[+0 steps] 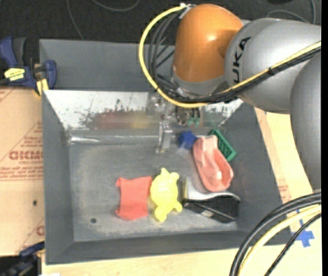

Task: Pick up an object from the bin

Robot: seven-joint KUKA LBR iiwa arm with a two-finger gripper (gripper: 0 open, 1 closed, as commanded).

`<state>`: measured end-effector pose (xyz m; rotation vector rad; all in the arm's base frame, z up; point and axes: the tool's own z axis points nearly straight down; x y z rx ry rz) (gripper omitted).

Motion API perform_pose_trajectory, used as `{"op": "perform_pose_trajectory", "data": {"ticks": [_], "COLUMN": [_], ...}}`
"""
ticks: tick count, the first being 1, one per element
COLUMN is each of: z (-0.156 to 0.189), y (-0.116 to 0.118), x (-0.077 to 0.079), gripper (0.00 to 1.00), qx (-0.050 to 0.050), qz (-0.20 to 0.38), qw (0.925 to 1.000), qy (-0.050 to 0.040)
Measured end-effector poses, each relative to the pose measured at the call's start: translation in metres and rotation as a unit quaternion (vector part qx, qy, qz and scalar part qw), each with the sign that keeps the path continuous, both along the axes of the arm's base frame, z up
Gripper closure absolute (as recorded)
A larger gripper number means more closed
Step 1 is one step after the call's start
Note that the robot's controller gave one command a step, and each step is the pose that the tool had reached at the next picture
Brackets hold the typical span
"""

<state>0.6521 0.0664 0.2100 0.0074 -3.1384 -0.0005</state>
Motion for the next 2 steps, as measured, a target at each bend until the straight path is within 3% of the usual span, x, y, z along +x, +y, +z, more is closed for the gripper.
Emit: {"op": "perform_pose_trajectory", "data": {"ticks": [1, 2], "z": [0.006, -0.033], "y": [0.0, 0.024], "x": [0.001, -0.013], "gripper": [0.0, 0.0], "qx": [0.0, 0.0], "qz": [0.0, 0.035], "qw": [1.0, 0.9994], "qy": [-0.004, -0.0056]}}
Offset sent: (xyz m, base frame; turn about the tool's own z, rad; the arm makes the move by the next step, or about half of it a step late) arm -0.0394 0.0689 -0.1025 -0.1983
